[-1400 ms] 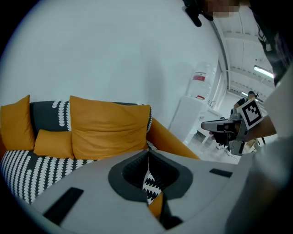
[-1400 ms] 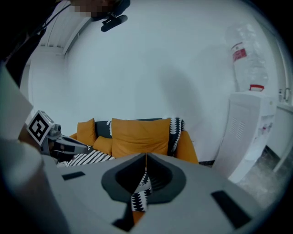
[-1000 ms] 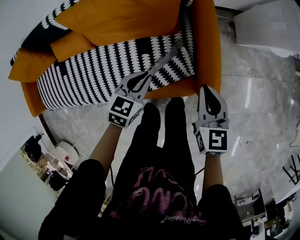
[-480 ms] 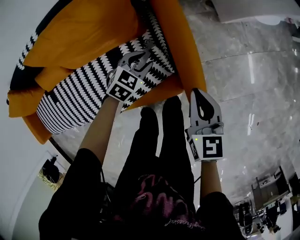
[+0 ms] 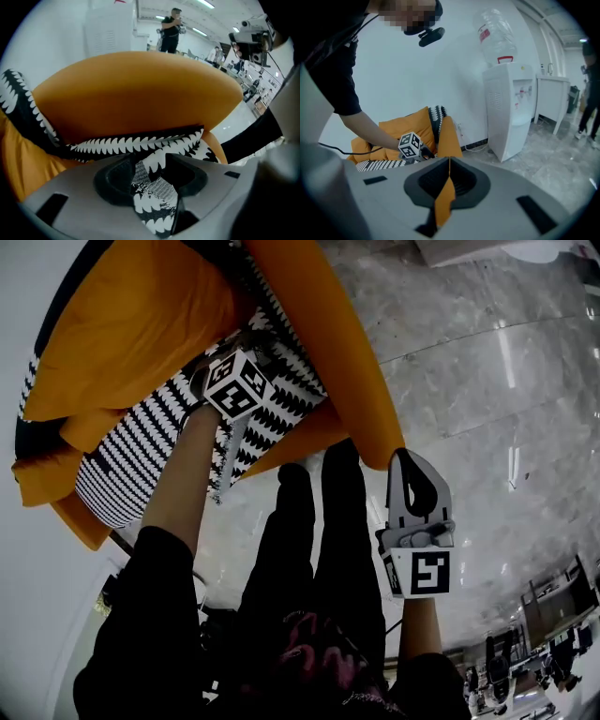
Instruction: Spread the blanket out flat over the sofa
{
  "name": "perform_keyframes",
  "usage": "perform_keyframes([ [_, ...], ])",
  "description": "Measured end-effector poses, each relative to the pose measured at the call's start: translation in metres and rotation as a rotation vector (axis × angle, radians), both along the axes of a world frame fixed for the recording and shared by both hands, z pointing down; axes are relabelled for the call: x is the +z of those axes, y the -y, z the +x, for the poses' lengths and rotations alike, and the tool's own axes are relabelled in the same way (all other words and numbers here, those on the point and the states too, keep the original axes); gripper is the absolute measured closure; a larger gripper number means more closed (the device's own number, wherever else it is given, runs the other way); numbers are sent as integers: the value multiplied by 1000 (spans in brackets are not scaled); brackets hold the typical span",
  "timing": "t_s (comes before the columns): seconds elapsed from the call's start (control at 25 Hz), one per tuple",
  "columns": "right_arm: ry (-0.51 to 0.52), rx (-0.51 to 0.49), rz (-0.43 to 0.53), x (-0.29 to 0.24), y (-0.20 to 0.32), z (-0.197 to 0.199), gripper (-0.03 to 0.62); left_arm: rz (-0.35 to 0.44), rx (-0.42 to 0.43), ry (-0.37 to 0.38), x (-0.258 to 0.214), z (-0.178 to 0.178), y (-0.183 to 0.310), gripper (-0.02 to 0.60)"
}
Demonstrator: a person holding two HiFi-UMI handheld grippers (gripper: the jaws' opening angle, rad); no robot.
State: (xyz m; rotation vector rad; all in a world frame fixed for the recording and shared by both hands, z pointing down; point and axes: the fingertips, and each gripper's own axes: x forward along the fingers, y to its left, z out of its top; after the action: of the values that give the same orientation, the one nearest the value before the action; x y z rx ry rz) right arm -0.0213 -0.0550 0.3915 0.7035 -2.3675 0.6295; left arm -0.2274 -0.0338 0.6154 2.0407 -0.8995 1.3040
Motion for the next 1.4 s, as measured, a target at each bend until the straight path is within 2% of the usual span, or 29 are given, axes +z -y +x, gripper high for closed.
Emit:
perform_keyframes([
  [0.12,-22,37,9,11,6,15,572,-34,68,29,22,-2,4,399],
  [0.4,-47,79,-15,44,1,44,572,-97,126,32,62,12,0,412],
  [0.52,-41,80,-16,37,-4,45,572,-94,107,28,49,13,-5,542],
  [0.56,-31,80,-9,32,-4,43,572,-87,91,27,43,12,-7,549],
  [0.76,0,52,13,15,-7,28,572,-29,-41,13,10,5,-16,552],
  [0.88,20,33,33,4,-4,14,572,-11,-81,0,-5,2,-17,554],
  [1.16,34,3,38,-1,-19,8,572,23,-78,6,-19,7,-15,554],
  [1.4,43,32,44,-8,-33,21,572,45,-66,-5,-40,29,-23,554],
])
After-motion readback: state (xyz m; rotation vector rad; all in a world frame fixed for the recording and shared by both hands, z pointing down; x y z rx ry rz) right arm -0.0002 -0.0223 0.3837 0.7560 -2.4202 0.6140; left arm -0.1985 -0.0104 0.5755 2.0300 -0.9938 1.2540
